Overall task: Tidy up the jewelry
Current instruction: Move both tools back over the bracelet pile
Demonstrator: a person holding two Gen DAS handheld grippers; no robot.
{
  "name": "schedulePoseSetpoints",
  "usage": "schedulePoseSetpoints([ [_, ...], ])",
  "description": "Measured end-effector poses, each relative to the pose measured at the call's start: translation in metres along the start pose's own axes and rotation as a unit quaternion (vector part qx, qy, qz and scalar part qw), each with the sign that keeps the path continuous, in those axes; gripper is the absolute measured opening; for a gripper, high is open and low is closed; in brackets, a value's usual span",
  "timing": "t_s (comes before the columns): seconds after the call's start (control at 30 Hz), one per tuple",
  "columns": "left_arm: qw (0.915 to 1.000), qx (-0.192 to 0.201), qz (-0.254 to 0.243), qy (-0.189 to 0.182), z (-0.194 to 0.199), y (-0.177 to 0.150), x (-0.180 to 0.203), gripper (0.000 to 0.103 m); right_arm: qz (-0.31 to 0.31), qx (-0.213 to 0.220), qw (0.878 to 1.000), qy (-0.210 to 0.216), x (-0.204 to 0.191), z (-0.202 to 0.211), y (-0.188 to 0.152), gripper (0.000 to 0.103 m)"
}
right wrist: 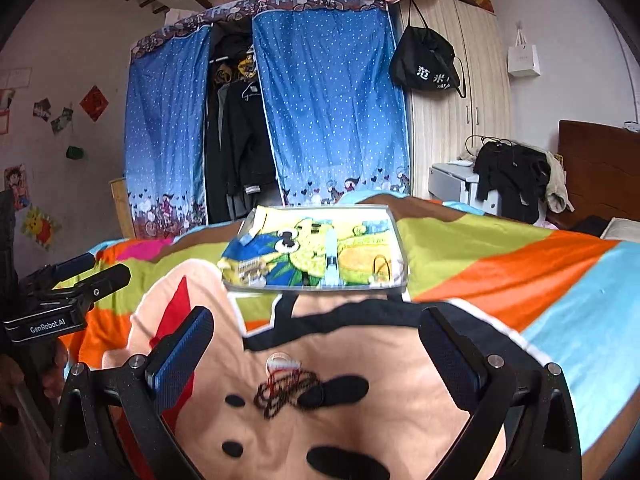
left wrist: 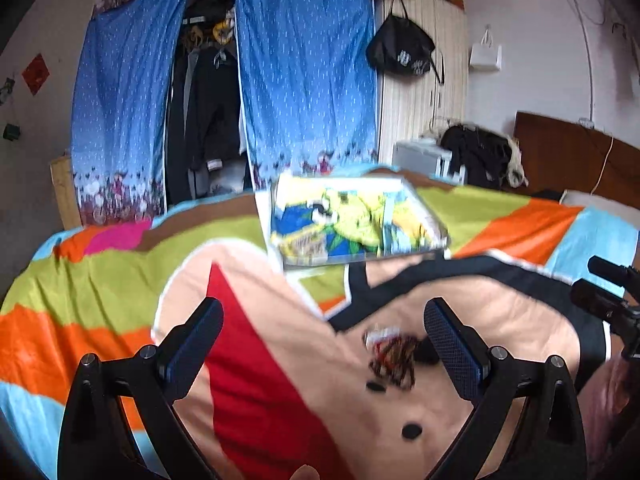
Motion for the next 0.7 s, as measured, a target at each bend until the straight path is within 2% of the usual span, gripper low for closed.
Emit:
schedulePoseSetpoints([
  [0.13, 0.9988, -0.046, 0.014, -0.003, -0.008, -0.029, -0.002, 0.098, -0.005, -0.038, 0.999, -0.001, -0.003, 0.002, -0.023, 0.103],
  [0.37, 0.9912, -0.13, 0.02, -0.014, -0.032, -0.055, 0.002, 0.098, -0.045, -0.148, 0.988, 0.01, 0.002, -0.016, -0.061, 0.103],
  [0.53, 0.9798, -0.197, 0.024, -0.019, -0.06, -0.068, 0.002, 0.098, -0.074, -0.2, 0.977, 0.013, 0.01, -0.03, -0.081, 0.103],
  [0.7, 0.9692, -0.243, 0.033, -0.026, -0.084, -0.073, -0.001, 0.098, -0.092, -0.231, 0.968, 0.021, 0.014, -0.047, -0.089, 0.103],
])
Point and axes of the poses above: each gripper's, at about its wrist camera, not at the fingertips, and z roughly against the way its jaws point, x to its right, y to its top, the point moved 4 cm from there along -z, roughly the way its jaws point, and after that the axes turned 1 degree about z, right-handed, at the moved point
